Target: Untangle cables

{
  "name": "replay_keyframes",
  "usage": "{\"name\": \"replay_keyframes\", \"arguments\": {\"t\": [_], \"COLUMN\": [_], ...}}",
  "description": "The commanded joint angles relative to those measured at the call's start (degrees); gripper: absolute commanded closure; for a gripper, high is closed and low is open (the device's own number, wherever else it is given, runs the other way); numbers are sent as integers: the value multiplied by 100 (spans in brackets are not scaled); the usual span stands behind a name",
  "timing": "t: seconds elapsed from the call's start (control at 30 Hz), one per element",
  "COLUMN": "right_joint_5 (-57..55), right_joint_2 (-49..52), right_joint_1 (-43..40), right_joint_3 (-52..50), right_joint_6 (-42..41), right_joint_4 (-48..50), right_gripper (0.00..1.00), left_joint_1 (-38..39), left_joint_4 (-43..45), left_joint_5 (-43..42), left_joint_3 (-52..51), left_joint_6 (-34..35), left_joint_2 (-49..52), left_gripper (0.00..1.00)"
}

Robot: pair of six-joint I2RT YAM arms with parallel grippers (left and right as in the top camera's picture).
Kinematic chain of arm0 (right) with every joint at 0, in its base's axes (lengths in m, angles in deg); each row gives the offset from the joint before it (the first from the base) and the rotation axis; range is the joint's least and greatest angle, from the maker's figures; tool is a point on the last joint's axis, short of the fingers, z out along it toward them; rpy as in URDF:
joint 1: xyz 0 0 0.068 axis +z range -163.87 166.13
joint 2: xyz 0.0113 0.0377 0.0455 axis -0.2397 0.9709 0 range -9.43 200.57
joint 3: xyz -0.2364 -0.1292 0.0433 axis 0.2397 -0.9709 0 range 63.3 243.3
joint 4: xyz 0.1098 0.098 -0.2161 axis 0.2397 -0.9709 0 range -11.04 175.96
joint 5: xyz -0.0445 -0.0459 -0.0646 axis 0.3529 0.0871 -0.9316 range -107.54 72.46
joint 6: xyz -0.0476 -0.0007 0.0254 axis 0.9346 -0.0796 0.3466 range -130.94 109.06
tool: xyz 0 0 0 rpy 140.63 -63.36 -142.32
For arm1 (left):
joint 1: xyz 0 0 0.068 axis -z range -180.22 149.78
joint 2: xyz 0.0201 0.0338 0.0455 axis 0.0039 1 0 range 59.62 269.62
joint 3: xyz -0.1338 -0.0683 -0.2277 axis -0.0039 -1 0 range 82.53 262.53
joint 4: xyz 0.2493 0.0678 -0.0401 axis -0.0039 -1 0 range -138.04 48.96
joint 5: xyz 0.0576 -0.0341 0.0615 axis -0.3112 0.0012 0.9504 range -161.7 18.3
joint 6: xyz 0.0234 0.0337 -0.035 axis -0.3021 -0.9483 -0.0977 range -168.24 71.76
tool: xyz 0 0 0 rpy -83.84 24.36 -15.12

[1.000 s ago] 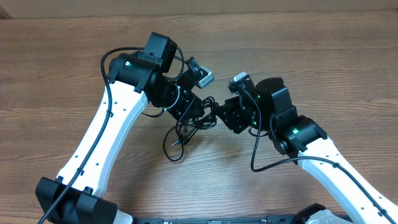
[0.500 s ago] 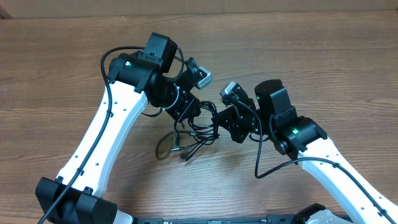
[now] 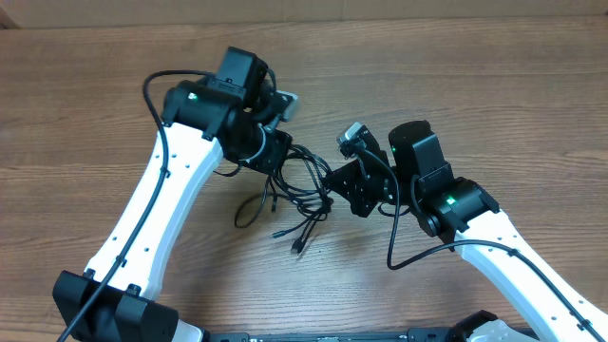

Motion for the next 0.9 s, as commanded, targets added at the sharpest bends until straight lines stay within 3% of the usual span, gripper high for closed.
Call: {"name": "replay_keyframes", "arguments": {"t": [0.0,0.13,0.3,0.37,0.47,0.6,0.7,0.87], "right_joint_5": [-461,-1392,-1596,-1526,-1049,-415,-160,472], "right_joint_2": [-120,-120,-120,-120,-120,-120,-120,-120], "right_joint_1": [-11,-11,-11,-7,-7,-7,-7,-7], "right_joint_3": [39,39,39,39,39,39,39,39], "right_joint_6": [-739,-1716,-1821,-1513,-787,208,713,1436], "right_joint_4": [17,-13,-31,-37,-35,-35,-35,-35], "right_gripper": [96,96,96,85,59,44,38,37], "left_joint_1": [-199,-188,-140,-140,-140,-140,-138,-138], "left_joint_4": [35,63,22,-55,-175,-334,-483,-706], "left_joint_5": [490,214,-166,-170,-184,-693,-1185,-2037], "left_joint_3": [87,87,87,87,87,87,87,87], "left_joint_6": [960,1095,273,74,-286,-1222,-1825,-2782], "left_joint_2": [-96,-96,-96,-96,-96,-96,-96,-96], "left_gripper": [96,96,96,96,96,96,96,96]}}
